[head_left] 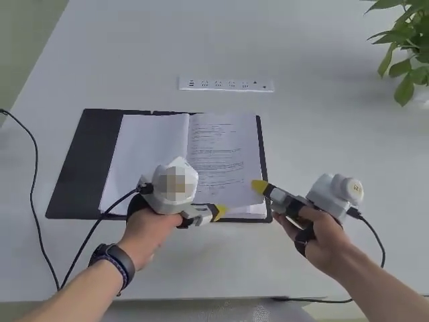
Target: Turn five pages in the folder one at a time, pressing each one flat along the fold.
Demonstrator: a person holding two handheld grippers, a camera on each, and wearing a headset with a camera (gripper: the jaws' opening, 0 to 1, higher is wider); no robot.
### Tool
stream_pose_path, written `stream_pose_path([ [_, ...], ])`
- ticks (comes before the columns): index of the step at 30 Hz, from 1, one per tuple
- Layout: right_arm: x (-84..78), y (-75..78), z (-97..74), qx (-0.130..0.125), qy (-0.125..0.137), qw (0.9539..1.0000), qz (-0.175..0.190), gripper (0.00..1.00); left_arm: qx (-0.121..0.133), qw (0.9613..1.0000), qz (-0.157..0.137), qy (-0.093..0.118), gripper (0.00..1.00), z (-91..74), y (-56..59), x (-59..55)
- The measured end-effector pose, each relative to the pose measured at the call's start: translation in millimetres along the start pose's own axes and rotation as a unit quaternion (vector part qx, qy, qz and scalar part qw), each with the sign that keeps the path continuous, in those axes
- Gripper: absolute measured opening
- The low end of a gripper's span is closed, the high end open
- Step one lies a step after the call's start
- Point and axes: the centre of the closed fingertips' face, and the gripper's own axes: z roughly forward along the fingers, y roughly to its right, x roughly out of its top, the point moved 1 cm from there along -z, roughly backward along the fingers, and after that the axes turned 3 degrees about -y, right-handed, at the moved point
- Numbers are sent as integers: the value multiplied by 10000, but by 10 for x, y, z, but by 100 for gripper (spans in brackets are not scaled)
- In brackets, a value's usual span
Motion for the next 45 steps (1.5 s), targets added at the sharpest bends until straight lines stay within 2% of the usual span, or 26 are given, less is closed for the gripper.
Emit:
stream_pose_path([
  [7,-6,-10,-10,-54,15,9999,-106,0,53,10000,-45,55,59,-144,-117,-57],
  [12,1,-40,-20,-72,44,9998,-154,0,155,9997,-139,105,59,-278,-283,-125],
  [19,14,-184,-14,-11,60,9996,-283,0,331,9990,-229,191,59,-500,-494,-220],
  [27,58,-417,29,215,43,9983,-537,0,506,9981,-280,226,59,-729,-696,-356],
  [36,62,-853,128,603,-29,9938,-938,0,712,9967,-295,239,60,-973,-858,-504],
  [45,-9,-1282,339,979,-101,9882,-1175,0,857,9955,-311,248,61,-1167,-979,-597],
])
